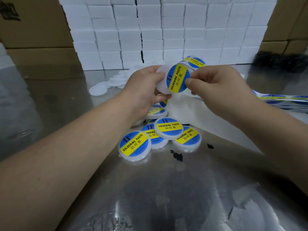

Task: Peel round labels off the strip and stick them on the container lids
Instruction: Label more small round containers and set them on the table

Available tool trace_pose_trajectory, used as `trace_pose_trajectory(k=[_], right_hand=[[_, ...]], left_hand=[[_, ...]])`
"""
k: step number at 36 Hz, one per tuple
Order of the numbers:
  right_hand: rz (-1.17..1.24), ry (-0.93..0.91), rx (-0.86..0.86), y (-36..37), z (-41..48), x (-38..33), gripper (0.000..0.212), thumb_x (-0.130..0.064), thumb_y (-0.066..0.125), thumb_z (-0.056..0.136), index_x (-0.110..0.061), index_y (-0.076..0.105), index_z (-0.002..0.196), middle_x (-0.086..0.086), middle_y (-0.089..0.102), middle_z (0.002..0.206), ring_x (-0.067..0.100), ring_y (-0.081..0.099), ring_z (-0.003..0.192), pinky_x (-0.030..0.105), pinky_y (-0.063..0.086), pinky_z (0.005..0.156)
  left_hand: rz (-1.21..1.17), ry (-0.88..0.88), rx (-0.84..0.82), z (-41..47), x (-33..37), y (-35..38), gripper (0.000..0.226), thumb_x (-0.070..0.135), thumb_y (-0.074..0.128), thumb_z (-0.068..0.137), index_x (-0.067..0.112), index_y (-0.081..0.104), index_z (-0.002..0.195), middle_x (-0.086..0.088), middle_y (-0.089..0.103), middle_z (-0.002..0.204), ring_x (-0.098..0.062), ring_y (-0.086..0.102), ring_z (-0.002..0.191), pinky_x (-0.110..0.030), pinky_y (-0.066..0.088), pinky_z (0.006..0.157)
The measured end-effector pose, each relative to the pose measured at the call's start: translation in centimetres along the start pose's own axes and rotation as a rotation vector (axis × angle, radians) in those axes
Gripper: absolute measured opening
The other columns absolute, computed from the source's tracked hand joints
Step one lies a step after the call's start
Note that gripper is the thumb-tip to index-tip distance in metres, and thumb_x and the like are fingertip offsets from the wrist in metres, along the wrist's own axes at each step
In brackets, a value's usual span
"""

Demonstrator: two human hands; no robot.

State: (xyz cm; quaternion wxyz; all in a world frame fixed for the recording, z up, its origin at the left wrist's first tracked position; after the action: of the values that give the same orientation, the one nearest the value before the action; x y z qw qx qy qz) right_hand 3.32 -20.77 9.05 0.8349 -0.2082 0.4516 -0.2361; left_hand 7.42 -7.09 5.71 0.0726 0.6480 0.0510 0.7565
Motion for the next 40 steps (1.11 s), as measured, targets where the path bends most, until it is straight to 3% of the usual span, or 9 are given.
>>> trace_pose_trajectory(k=[3, 8, 12, 17, 20, 25, 30, 36, 40], right_hand=[[0.001, 0.013, -0.001, 0.0, 0.0, 0.1, 0.024, -0.025, 0.057, 0.085, -0.029, 0.060, 0.062, 0.012, 0.066, 0.077, -0.001, 0.042, 0.046, 0.013, 0.031, 0.041], [-0.002, 0.012, -0.019, 0.1, 0.1, 0.2, 0.024, -0.027, 0.057, 0.087, -0.029, 0.061, 0.063, 0.016, 0.065, 0.077, 0.002, 0.040, 0.045, 0.016, 0.030, 0.040], [0.006, 0.014, -0.036, 0.2, 0.0, 0.2, 0.029, -0.027, 0.057, 0.087, -0.028, 0.059, 0.058, 0.003, 0.052, 0.057, 0.002, 0.039, 0.039, 0.012, 0.027, 0.037], [-0.021, 0.031, -0.045, 0.4, 0.1, 0.4, 0.024, -0.028, 0.056, 0.087, -0.022, 0.063, 0.064, 0.011, 0.059, 0.067, 0.003, 0.039, 0.041, 0.017, 0.029, 0.038], [-0.025, 0.042, -0.041, 0.4, 0.1, 0.5, 0.026, -0.029, 0.056, 0.087, -0.025, 0.061, 0.061, 0.007, 0.057, 0.063, 0.002, 0.041, 0.041, 0.016, 0.029, 0.038], [-0.050, 0.044, -0.029, 0.3, 0.0, 0.5, 0.027, -0.027, 0.057, 0.086, -0.008, 0.067, 0.070, 0.025, 0.062, 0.077, 0.008, 0.035, 0.044, 0.025, 0.028, 0.042], [-0.056, 0.050, -0.009, 0.1, 0.0, 0.6, 0.030, -0.026, 0.056, 0.087, -0.001, 0.066, 0.075, 0.028, 0.062, 0.081, 0.008, 0.036, 0.045, 0.028, 0.029, 0.044], [-0.083, 0.064, -0.003, 0.1, 0.1, 0.7, 0.033, -0.027, 0.057, 0.087, -0.021, 0.060, 0.055, 0.021, 0.065, 0.076, 0.003, 0.040, 0.040, 0.019, 0.029, 0.037], [-0.090, 0.084, -0.006, 0.1, 0.2, 0.8, 0.034, -0.028, 0.057, 0.087, -0.026, 0.058, 0.053, 0.019, 0.066, 0.075, 0.003, 0.041, 0.039, 0.017, 0.029, 0.036]], left_hand=[[-0.085, -0.037, -0.053, -0.4, -0.1, 0.5, 0.028, 0.007, 0.035, 0.097, 0.009, 0.052, 0.120, -0.013, 0.063, 0.105, -0.022, 0.064, 0.080, -0.028, 0.056, 0.054], [-0.159, -0.045, -0.101, -0.6, -0.1, 0.9, 0.033, 0.004, 0.031, 0.097, 0.018, 0.055, 0.115, -0.011, 0.064, 0.102, -0.026, 0.067, 0.080, -0.028, 0.054, 0.051], [-0.182, -0.051, -0.158, -0.7, -0.1, 1.3, 0.037, 0.003, 0.028, 0.095, 0.017, 0.054, 0.117, -0.012, 0.063, 0.103, -0.028, 0.066, 0.083, -0.029, 0.054, 0.051], [-0.213, -0.057, -0.205, -0.9, 0.0, 1.6, 0.030, 0.014, 0.029, 0.095, 0.016, 0.055, 0.110, -0.010, 0.063, 0.093, -0.025, 0.066, 0.072, -0.027, 0.054, 0.052], [-0.180, -0.041, -0.213, -1.0, 0.0, 1.7, 0.023, 0.019, 0.035, 0.095, 0.018, 0.057, 0.100, -0.007, 0.064, 0.085, -0.021, 0.067, 0.067, -0.026, 0.054, 0.054], [-0.107, 0.024, -0.205, -1.0, 0.1, 1.7, 0.016, 0.014, 0.047, 0.092, 0.023, 0.060, 0.097, -0.005, 0.063, 0.088, -0.018, 0.067, 0.067, -0.029, 0.054, 0.059], [-0.071, 0.056, -0.212, -1.1, 0.2, 1.8, 0.022, 0.008, 0.048, 0.092, 0.024, 0.060, 0.101, -0.004, 0.065, 0.090, -0.016, 0.067, 0.070, -0.030, 0.056, 0.061], [-0.030, 0.070, -0.209, -1.1, 0.1, 1.9, 0.025, 0.005, 0.049, 0.092, 0.027, 0.060, 0.098, -0.002, 0.066, 0.090, -0.017, 0.068, 0.072, -0.030, 0.057, 0.062], [-0.020, 0.074, -0.210, -1.2, 0.1, 1.9, 0.026, 0.005, 0.049, 0.092, 0.028, 0.061, 0.096, -0.001, 0.067, 0.088, -0.016, 0.069, 0.070, -0.030, 0.057, 0.061]])
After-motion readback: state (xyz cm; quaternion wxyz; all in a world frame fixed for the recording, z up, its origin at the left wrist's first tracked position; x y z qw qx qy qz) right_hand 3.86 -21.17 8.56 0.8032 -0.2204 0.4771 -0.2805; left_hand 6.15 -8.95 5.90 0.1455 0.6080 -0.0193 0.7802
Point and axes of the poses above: each hand's wrist, its own z-axis towards the middle knuckle, its own y-axis out of the palm, x = y × z, the point moved 7 cm from there along z, towards the middle knuckle
